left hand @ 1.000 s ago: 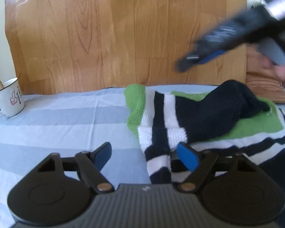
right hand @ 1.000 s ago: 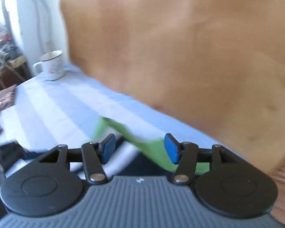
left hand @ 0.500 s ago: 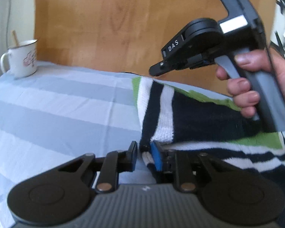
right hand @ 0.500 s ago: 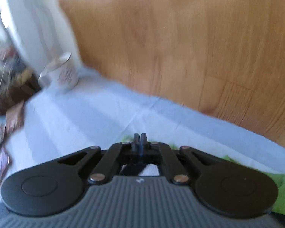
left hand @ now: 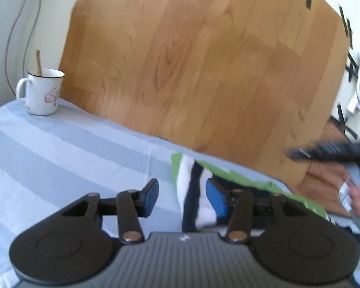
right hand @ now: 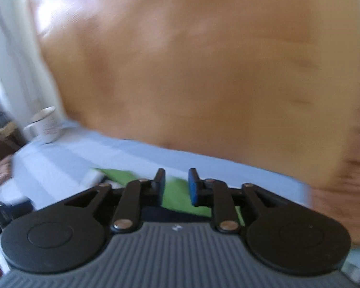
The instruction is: Fold small clothes
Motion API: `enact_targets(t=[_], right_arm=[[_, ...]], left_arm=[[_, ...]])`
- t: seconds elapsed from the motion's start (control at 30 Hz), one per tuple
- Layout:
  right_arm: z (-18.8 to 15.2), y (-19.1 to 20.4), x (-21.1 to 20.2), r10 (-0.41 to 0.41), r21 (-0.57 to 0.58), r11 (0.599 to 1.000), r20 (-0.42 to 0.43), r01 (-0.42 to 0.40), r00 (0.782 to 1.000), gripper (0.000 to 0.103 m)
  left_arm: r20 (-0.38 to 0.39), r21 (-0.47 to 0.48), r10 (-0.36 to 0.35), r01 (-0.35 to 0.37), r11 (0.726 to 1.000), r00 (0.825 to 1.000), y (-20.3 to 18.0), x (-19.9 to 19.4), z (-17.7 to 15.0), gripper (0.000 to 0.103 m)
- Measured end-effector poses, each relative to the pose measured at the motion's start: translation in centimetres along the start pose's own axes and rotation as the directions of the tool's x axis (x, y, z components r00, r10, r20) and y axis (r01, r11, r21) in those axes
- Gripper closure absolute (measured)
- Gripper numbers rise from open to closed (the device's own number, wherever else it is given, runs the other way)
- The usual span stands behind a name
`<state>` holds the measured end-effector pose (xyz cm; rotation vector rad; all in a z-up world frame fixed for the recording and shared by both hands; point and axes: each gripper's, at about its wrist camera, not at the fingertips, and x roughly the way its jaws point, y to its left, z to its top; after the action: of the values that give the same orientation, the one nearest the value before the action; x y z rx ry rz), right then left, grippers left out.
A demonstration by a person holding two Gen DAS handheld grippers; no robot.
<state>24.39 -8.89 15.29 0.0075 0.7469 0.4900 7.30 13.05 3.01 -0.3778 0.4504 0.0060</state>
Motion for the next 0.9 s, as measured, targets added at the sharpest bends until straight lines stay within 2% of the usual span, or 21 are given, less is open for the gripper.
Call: enact_targets(t=[0.1,0.2,0.3,0.37,0.53,0.57,0.6,0.63,0.67,0.7,0.8,0.9], right_arm=[[-2.6,-4.4,-4.0,-0.098,0.068,0.993,0.01,0.097,0.995,0.068],[-5.3,-7.9,-5.9,-0.145,0.167,0.975,-0.04,0.149,0.989,0.066],[-7.6,-9.7,-5.6,-0.118,0.262,0.956,-0.078,0.134,0.99,0.061],[-8.5,-10.2,-4.3,-0.095,0.323,0.938,-0.097,0.122,0.991,0.052],[-9.4,-11.1,-1.3,-0.05,0.499,0.863,-0.083,0.085,0.995,0.05],[-9.3,-11.1,-1.0,-0.034,0.517,0.854,-0.073,0.067,0.997,0.054],[-9.2,-10.8,-0.6,-0.005,0.515,0.856,-0.073,0.042,0.997,0.059],[-8.8,-10.1,-0.6,-0.012,0.486,0.873,-0.078,0.048,0.997,0.083],[-8.5,-9.3,-0.6,-0.017,0.443,0.895,-0.089,0.055,0.996,0.096],[-8.3,-8.7,-1.0,-0.018,0.424,0.904,-0.086,0.053,0.996,0.096],[-7.5,-7.6,-4.6,-0.053,0.371,0.927,0.003,0.048,0.999,0.096],[-8.2,-8.2,-8.6,-0.086,0.394,0.917,0.055,0.057,0.995,0.096]], left_arm=[[-0.024,-0.026,-0.012,0.011,1.0,1.0,0.0,0.6,0.9,0.061],[-0.064,0.006,-0.023,0.023,1.0,0.998,-1.4,1.9,2.0,0.061],[-0.087,0.061,-0.024,0.029,0.998,0.996,-2.7,4.5,2.4,0.061],[-0.121,0.083,-0.005,0.015,0.996,0.993,-3.5,7.0,2.6,0.061],[-0.187,0.067,0.039,-0.027,0.997,0.982,-3.6,11.6,0.6,0.061],[-0.203,0.083,0.05,-0.034,0.996,0.978,-3.7,11.9,0.3,0.061],[-0.186,0.094,0.035,-0.018,0.995,0.982,-3.7,11.6,0.5,0.06],[-0.175,0.105,0.022,-0.004,0.994,0.984,-3.7,11.4,0.5,0.059],[-0.201,0.099,0.017,0.003,0.995,0.979,-3.5,11.7,0.3,0.06],[-0.214,0.084,0.008,0.01,0.996,0.977,-3.2,11.8,0.3,0.061],[-0.211,0.08,-0.012,0.03,0.996,0.977,-2.9,11.4,0.4,0.061],[-0.218,0.112,-0.027,0.053,0.992,0.975,-3.4,11.3,0.3,0.06]])
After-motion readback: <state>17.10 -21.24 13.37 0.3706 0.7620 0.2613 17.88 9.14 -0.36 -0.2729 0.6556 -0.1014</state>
